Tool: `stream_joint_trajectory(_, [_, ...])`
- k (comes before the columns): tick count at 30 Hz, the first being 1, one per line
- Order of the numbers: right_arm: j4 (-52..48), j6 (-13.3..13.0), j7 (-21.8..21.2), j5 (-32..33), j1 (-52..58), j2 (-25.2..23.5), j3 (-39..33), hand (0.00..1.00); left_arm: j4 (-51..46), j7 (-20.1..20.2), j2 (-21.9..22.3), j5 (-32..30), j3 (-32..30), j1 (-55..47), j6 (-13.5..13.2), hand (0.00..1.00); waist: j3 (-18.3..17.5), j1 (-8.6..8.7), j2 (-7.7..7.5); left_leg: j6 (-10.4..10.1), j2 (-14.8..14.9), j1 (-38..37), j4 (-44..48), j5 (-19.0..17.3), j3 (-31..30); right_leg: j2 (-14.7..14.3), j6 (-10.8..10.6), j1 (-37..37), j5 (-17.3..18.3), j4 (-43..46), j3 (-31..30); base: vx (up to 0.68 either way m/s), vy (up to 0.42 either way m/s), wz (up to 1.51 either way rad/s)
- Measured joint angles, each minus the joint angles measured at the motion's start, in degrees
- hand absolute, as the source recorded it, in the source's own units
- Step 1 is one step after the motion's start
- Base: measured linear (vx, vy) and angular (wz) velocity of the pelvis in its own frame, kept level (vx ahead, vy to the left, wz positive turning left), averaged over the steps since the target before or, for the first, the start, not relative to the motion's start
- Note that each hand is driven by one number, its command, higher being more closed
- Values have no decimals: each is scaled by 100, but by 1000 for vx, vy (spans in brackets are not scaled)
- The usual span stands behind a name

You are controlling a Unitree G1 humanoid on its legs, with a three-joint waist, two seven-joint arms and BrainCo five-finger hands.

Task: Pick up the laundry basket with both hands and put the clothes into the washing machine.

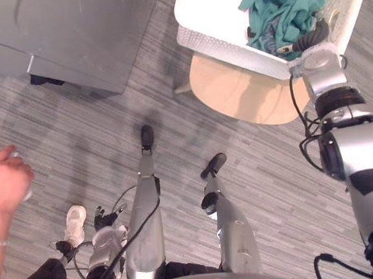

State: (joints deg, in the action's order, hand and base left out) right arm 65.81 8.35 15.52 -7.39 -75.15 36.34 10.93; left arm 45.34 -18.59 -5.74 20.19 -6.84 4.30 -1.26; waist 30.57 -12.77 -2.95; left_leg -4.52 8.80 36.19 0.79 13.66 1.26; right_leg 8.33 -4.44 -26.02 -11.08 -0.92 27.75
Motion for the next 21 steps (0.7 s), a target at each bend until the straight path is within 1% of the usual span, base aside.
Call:
stream_joint_trajectory(1, [-2, -72, 4, 43, -76, 153, 101, 0, -44, -2, 24, 34, 33, 94, -4, 0, 15, -36, 58, 6, -1, 90, -3, 29, -19, -15, 14, -58, -42, -48, 13, 0, 0, 0])
stream_joint_trajectory(7, [-91, -190, -10, 75, -220, 346, 457, 0, -193, -4, 31, 104, 82, 282, -114, 0, 15, -52, 60, -27, 24, 271, -9, 59, -45, -48, 42, -234, -72, -61, 3, -4, 11, -2])
stream_joint_trajectory(12, [-244, -205, -15, 73, -274, 516, 705, 0, -198, -22, 30, 122, 98, 311, -124, 0, 15, -70, 61, -33, 35, 417, -15, 75, -118, -70, 73, -377, -54, -66, 2, 1, 5, -1])
stream_joint_trajectory(15, [-258, -205, -13, 71, -379, 576, 726, 0, -197, -82, 25, 215, 125, 331, -124, 0, 14, -72, 62, -43, 42, 514, -14, 100, -143, -86, 63, -452, -54, -91, 3, 0, 0, 0])
stream_joint_trajectory(16, [-338, -205, -11, 71, -383, 669, 856, 0, -197, -115, 24, 219, 137, 346, -125, 0, 14, -82, 62, -46, 46, 562, -13, 110, -162, -100, 61, -481, -57, -111, 3, 0, 0, 0])
stream_joint_trajectory(21, [-445, -236, -7, 78, -378, 759, 878, 0, -197, -153, 22, 221, 133, 368, -127, 0, 12, -84, 58, -84, 80, 658, -4, 155, -228, -165, 57, -525, -77, -145, -2, 1, 5, 1])
